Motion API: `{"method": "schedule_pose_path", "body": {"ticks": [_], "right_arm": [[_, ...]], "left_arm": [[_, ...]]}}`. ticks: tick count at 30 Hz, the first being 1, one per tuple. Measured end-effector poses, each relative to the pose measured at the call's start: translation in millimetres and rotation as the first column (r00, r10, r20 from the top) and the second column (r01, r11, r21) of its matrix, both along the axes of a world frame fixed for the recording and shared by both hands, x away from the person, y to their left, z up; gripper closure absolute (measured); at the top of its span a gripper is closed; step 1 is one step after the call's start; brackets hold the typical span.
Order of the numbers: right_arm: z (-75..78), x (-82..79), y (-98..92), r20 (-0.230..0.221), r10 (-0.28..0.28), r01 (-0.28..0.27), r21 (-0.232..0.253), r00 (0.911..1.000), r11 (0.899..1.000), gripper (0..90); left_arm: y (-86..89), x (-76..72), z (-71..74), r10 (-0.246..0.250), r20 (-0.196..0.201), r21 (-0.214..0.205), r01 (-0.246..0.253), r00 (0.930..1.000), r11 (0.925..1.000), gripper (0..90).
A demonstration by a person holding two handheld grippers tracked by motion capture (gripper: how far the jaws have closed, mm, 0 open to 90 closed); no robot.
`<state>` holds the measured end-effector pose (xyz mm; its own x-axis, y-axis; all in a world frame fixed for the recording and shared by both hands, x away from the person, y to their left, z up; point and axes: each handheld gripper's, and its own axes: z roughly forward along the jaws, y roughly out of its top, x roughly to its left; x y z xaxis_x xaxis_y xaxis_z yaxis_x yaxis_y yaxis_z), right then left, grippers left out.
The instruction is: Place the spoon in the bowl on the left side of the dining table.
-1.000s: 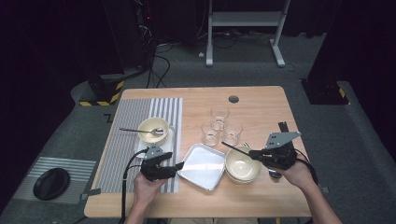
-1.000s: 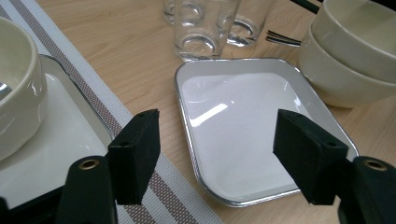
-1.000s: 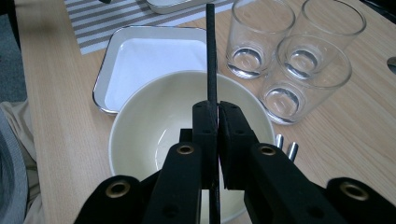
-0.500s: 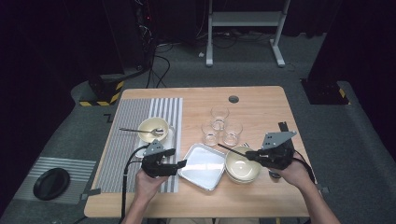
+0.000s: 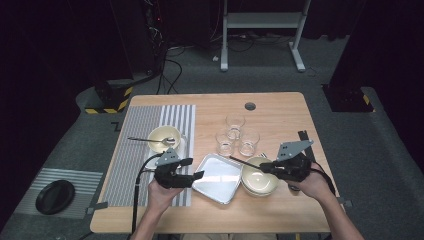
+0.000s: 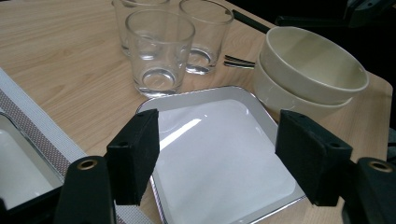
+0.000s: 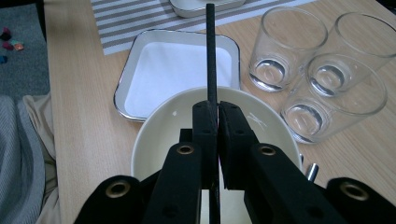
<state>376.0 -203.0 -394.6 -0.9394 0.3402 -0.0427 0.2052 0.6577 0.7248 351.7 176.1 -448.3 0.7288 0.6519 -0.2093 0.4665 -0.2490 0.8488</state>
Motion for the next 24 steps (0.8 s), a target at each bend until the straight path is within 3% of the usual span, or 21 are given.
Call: {"method": "schedule_pose_path", "body": {"ticks": [2, 5, 7, 8, 10, 13, 24], "right_arm": [[0.5, 1.2, 1.9, 0.014, 0.02, -0.02, -0.004, 0.9997, 1.0, 86.0], [1.4, 0.5, 6.2, 0.003, 0.027, -0.027, -0.004, 0.9996, 1.0, 86.0], [2.1, 0.1, 8.6, -0.003, 0.032, -0.032, -0.006, 0.9995, 0.999, 86.0], [2.3, 1.2, 10.1, 0.012, 0.049, -0.049, -0.007, 0.9987, 0.999, 86.0], [2.3, -1.3, 11.7, -0.018, 0.035, -0.035, -0.009, 0.9992, 0.999, 86.0], [2.3, 1.0, 13.6, 0.006, 0.067, -0.067, -0.015, 0.9977, 0.998, 86.0], [6.4, 1.1, 24.5, -0.004, 0.105, -0.105, -0.016, 0.9944, 0.994, 86.0]], "left_arm": [[-0.6, -0.1, 0.7, -0.005, 0.004, 0.002, 0.005, 1.0, 1.0, 31.7], [-1.8, 0.7, 3.3, -0.025, 0.024, 0.017, 0.024, 0.9994, 0.9996, 31.7], [-4.2, 0.3, 4.9, -0.021, 0.021, 0.004, 0.021, 0.9996, 0.9998, 31.7], [-4.0, 1.4, 5.1, -0.035, 0.033, 0.01, 0.034, 0.9988, 0.9994, 31.7], [-5.9, 0.8, 5.9, -0.041, 0.02, 0.004, 0.041, 0.999, 0.9992, 31.7], [-8.0, 0.6, 6.3, -0.055, 0.021, 0.007, 0.055, 0.9983, 0.9985, 31.7], [-11.9, 0.4, 7.1, -0.099, 0.028, -0.008, 0.099, 0.9947, 0.9951, 32.0]]}}
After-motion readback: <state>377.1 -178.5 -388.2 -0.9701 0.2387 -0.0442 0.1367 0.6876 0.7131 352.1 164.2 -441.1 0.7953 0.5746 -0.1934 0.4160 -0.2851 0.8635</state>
